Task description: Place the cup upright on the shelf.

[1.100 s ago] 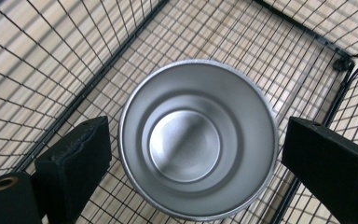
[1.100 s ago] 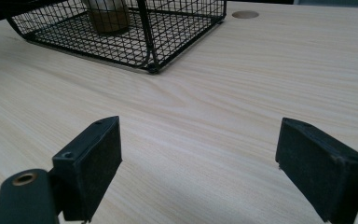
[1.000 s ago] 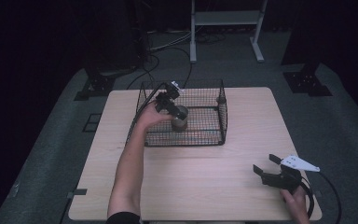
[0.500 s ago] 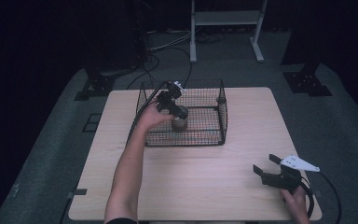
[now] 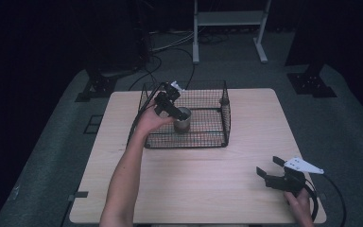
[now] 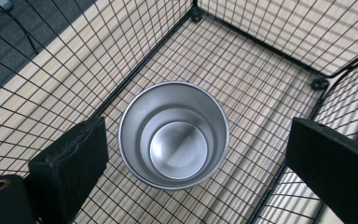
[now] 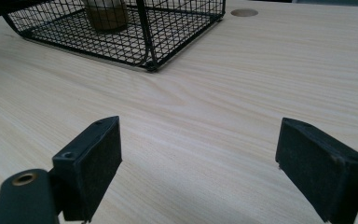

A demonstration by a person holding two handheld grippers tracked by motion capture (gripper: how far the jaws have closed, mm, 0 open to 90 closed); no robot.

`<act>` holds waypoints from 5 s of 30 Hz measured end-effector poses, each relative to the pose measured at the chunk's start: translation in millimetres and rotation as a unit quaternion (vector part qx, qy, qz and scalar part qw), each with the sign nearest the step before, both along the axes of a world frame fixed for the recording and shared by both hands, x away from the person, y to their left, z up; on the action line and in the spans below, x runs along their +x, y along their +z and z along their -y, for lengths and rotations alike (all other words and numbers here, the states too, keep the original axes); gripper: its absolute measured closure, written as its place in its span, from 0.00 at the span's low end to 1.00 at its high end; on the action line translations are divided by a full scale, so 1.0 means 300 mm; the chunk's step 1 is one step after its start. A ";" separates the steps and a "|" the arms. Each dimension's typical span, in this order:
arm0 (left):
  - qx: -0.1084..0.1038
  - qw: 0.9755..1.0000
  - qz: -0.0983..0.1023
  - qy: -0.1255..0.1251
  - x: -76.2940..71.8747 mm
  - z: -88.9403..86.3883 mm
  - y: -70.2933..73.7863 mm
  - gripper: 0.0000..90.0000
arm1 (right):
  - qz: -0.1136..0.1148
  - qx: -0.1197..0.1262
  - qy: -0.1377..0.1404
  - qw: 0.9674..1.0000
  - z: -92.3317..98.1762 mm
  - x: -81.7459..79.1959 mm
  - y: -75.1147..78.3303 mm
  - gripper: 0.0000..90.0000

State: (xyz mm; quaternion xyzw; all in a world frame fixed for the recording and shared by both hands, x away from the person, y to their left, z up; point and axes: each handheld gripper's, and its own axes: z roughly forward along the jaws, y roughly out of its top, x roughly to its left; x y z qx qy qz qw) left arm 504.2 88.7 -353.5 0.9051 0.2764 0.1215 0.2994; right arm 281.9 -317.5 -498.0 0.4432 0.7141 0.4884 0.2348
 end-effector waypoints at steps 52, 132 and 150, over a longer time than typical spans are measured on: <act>-0.058 0.996 0.041 -0.058 -0.308 -0.074 0.032 0.06 | 0.001 -0.012 -0.008 1.000 -0.008 -0.001 0.000 0.15; -0.117 0.990 0.064 -0.033 -0.643 -0.323 -0.167 0.04 | -0.002 -0.019 -0.014 1.000 -0.015 -0.001 0.001 0.15; -0.165 0.984 0.062 -0.001 -0.705 -0.420 -0.247 0.04 | -0.003 -0.020 -0.015 1.000 -0.015 -0.001 0.001 0.15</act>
